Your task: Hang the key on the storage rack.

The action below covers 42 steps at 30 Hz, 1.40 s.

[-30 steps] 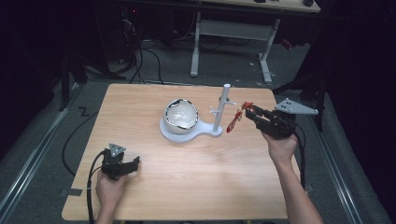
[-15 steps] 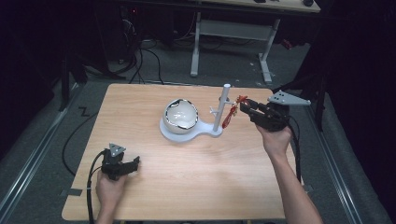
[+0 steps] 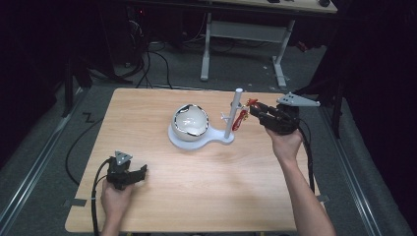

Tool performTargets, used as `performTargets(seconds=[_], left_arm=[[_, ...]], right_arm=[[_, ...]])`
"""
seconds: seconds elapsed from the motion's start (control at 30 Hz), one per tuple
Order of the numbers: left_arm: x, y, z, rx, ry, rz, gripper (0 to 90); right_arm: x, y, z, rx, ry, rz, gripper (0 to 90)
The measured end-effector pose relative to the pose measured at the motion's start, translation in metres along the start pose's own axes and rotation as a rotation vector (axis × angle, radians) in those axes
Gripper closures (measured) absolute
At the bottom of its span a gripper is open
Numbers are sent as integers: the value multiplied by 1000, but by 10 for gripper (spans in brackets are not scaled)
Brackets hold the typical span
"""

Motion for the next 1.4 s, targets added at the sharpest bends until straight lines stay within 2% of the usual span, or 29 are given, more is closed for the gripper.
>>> performTargets(seconds=[0.23,0.7,0.87,1.1,1.4], left_arm=[[0,0,0,3,-2,2,234],[0,0,0,1,-2,-2,234],[0,0,0,1,-2,-2,234],[0,0,0,1,-3,-1,234],[0,0,0,1,-2,-2,234]], right_arm=[[1,2,-5,11,20,7,673],[3,21,-15,50,36,26,672],[6,27,-15,53,37,39,672],[11,29,-10,24,49,59,671],[16,34,-7,26,47,73,672]])
Point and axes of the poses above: each handheld gripper's, and its own axes: x roughly forward along the jaws, y roughly out of its underside, z roughly to its left, the point moved 1 cm from there along x, roughly forward along the jaws, and after that the axes turned 4 degrees about x, right-handed, at the moved point
